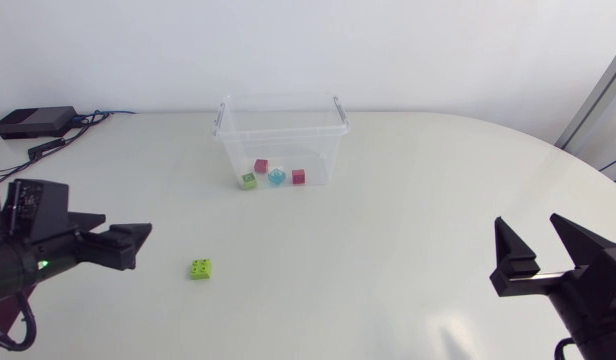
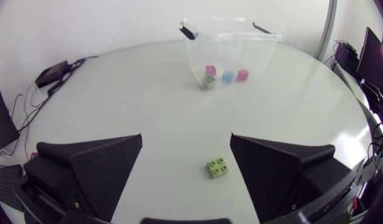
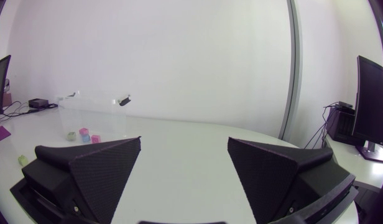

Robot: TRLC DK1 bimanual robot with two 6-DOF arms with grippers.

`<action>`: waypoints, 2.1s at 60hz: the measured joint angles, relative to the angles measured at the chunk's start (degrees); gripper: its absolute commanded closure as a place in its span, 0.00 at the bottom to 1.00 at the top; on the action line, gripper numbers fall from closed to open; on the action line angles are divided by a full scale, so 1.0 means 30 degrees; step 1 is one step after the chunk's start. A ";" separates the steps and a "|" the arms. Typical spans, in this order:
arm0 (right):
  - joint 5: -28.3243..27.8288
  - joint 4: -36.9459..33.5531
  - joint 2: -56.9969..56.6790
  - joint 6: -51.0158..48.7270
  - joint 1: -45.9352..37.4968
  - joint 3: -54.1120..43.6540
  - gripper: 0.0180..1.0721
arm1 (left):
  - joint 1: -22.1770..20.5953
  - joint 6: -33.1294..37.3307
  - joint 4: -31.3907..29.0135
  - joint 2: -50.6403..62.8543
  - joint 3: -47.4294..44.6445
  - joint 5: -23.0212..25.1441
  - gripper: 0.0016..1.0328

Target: Place the duplo bricks in the container

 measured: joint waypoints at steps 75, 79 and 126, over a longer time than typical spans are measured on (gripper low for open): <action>-0.0007 0.0000 0.0000 -0.0044 0.0000 -0.0015 0.04 | -0.3271 -0.4932 -0.5814 1.9598 0.9369 0.0554 0.04; -0.0007 0.0000 0.0000 -0.0044 0.0000 -0.0015 0.04 | -0.3344 -0.4983 -0.5938 1.9606 0.9369 0.0532 0.04; -0.0007 0.0000 -0.0015 -0.0044 0.0000 -0.0015 0.04 | -0.3388 -0.5049 -0.5880 2.1158 0.9573 0.0160 0.51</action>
